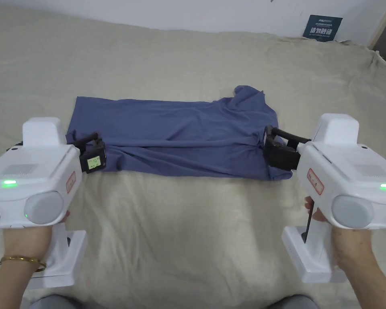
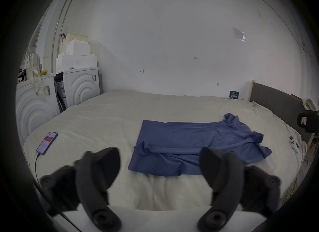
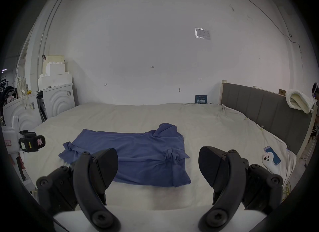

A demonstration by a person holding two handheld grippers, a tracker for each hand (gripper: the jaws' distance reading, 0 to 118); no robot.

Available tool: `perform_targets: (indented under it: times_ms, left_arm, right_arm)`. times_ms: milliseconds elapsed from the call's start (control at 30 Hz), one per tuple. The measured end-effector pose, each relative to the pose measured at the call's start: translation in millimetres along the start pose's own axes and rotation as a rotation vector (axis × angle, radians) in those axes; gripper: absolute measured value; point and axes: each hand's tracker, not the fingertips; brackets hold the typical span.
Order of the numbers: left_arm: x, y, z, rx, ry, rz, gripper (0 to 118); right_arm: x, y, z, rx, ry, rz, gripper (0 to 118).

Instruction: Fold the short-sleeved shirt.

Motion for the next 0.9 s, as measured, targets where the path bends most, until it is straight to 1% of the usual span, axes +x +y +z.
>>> perform_targets:
  times_ms: [33, 67, 100, 133, 200, 233, 300, 333, 367, 400, 433, 667, 900]
  left_arm:
    - [2, -3, 4, 0.009, -0.003, -0.010, 64]
    - [5, -5, 8, 0.016, -0.005, -0.021, 54]
    - [6, -6, 11, 0.020, -0.008, -0.025, 43]
    - [6, -8, 15, 0.024, -0.017, -0.025, 28]
    - [8, -10, 20, 0.028, -0.021, -0.021, 8]
    - [9, -11, 23, 0.034, -0.020, -0.018, 5]
    - [10, -12, 27, 0.038, -0.022, -0.009, 1]
    - [9, -11, 29, 0.037, -0.027, -0.001, 0]
    - [9, -11, 30, 0.034, -0.035, 0.006, 0]
    - [10, -11, 32, 0.033, -0.036, 0.006, 0]
    - [10, -11, 34, 0.034, -0.035, 0.004, 0]
    - [12, -12, 34, 0.016, -0.040, -0.001, 0]
    - [5, -9, 15, -0.015, -0.032, -0.008, 0]
  right_arm:
    - [-1, -3, 5, 0.006, 0.002, 0.003, 96]
    - [-2, -4, 8, 0.013, 0.001, 0.007, 92]
    - [-3, -6, 11, 0.015, 0.000, 0.012, 84]
    - [-3, -8, 15, 0.018, 0.007, 0.009, 67]
    - [-6, -10, 21, 0.020, 0.020, 0.001, 42]
    - [-8, -11, 23, 0.019, 0.021, -0.002, 42]
    - [-9, -15, 26, 0.023, 0.025, -0.007, 33]
    - [-11, -16, 28, 0.022, 0.021, -0.008, 19]
    - [-11, -18, 29, 0.022, 0.018, -0.017, 9]
    - [-11, -20, 29, 0.020, 0.018, -0.027, 4]
    - [-10, -21, 29, 0.013, 0.017, -0.038, 2]
    - [-12, -28, 28, -0.012, 0.008, -0.049, 0]
    - [-13, -27, 18, -0.019, 0.003, -0.043, 0]
